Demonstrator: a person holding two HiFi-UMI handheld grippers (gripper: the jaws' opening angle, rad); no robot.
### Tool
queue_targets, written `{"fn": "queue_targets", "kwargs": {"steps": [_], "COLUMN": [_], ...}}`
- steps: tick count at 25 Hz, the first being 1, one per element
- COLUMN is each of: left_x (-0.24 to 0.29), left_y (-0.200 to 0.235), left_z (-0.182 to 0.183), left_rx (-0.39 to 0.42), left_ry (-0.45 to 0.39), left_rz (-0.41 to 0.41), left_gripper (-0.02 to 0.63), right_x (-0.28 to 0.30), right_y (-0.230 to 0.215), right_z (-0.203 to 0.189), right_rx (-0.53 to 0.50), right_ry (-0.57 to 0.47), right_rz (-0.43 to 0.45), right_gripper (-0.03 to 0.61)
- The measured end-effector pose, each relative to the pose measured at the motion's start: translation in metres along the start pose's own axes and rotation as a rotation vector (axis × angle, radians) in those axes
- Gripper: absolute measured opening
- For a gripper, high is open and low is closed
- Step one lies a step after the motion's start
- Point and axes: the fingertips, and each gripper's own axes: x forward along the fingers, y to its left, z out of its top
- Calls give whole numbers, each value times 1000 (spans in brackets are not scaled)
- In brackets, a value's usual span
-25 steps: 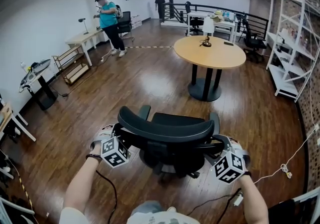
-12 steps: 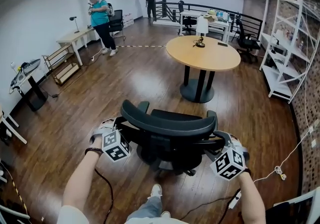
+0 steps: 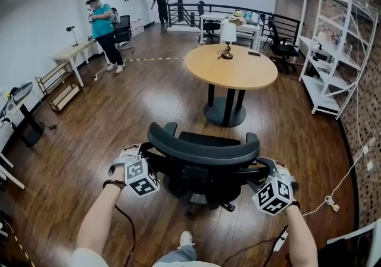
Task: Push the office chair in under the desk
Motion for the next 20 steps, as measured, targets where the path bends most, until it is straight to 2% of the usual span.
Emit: {"fn": "queue_targets", "kwargs": {"steps": [20], "left_x": [110], "left_y": [110], "left_z": [20], "left_rx": [63], "left_ry": [-87], "left_rz": [-23], "left_gripper": [310], "right_x": [91], "right_y": [-83], "right_z": [12], "right_rx": [62], "right_ry": [89], "right_rz": [-81], "right_gripper": [272]}}
